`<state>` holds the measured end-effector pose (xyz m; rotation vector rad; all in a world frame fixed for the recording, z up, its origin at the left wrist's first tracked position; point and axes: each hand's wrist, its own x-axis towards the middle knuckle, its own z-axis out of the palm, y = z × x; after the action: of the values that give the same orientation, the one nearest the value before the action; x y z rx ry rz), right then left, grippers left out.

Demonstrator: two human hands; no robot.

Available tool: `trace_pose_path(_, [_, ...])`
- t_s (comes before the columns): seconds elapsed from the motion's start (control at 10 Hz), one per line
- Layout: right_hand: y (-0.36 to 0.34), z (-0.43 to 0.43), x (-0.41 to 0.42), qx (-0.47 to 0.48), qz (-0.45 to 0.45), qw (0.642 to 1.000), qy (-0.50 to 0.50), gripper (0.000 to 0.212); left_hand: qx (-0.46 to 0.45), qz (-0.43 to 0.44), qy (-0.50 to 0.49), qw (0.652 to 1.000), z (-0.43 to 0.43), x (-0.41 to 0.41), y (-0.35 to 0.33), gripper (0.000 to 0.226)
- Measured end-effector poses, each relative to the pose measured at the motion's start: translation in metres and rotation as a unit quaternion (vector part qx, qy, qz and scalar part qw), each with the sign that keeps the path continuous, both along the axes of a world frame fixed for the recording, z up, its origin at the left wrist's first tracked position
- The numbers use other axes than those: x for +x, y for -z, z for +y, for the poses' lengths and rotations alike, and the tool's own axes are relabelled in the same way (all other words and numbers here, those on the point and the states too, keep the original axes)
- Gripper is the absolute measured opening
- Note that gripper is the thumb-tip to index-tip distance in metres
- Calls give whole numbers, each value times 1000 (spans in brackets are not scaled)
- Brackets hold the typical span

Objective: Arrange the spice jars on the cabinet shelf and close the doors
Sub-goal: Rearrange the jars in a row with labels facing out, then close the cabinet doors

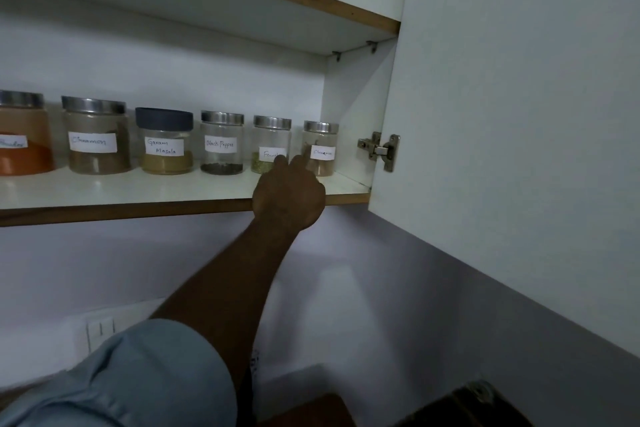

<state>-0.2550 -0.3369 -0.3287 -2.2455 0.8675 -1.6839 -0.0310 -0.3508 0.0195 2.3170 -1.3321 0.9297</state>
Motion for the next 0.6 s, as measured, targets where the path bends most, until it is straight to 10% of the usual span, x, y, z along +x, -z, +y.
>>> trace_pose_path(0.1, [10,-81,-119,75,-35,990,-115,27,-25,-44,-5,999,25,-9,14,42])
trace_pose_path(0.3, [-63,-1,-116,269,-118,955,43,60,-6,12,59,998,77,-36,58,71])
trace_pose_path(0.6, [-157,129,-152,149,-38,987,54,21,-10,172,355,919,151,-172,103,67])
